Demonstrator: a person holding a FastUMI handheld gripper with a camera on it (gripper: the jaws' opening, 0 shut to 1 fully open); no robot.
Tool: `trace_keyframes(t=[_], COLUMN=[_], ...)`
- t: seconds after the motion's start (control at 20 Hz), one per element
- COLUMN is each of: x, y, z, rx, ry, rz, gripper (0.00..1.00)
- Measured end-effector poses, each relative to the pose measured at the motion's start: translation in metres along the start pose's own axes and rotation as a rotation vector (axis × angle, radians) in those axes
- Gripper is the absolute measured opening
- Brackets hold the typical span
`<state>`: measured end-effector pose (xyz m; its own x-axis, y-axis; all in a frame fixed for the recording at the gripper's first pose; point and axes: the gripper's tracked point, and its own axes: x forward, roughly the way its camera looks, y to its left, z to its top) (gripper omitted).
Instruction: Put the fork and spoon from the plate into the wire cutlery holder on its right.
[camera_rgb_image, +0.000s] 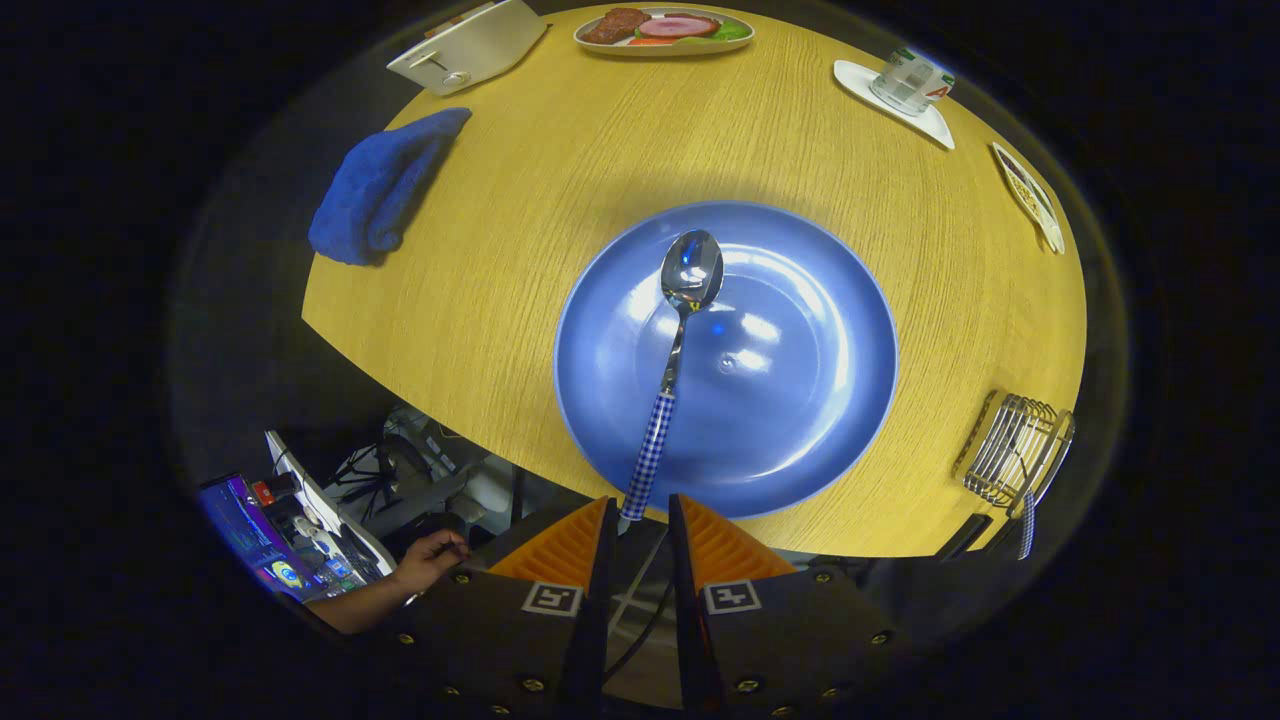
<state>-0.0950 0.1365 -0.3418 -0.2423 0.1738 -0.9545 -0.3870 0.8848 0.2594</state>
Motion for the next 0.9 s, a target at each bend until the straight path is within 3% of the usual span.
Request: trace_keyframes(t=[0.9], x=[0.047], y=[-0.008], z=[0.010], rx=[0.087], ry=[0.058], rz=[-0.014], gripper=[0.30])
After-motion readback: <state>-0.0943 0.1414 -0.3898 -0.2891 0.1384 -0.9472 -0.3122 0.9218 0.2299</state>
